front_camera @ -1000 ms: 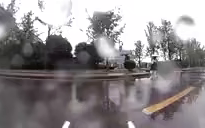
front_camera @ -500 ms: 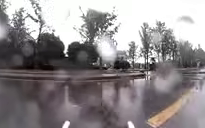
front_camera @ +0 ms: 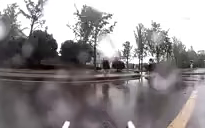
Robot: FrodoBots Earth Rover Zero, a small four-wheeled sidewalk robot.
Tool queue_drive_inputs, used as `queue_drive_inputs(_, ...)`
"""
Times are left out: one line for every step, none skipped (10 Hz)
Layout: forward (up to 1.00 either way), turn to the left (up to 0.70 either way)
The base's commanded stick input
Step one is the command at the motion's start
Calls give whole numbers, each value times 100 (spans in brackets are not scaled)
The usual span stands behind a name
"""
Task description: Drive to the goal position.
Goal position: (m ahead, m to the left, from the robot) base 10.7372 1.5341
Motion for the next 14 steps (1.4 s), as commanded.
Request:
queue_drive_inputs(70,-14)
queue_drive_inputs(70,-14)
queue_drive_inputs(70,-14)
queue_drive_inputs(70,-14)
queue_drive_inputs(70,-14)
queue_drive_inputs(70,-14)
queue_drive_inputs(70,-14)
queue_drive_inputs(70,-14)
queue_drive_inputs(70,-14)
queue_drive_inputs(70,-14)
queue_drive_inputs(70,-14)
queue_drive_inputs(70,-14)
queue_drive_inputs(70,-14)
queue_drive_inputs(70,-14)
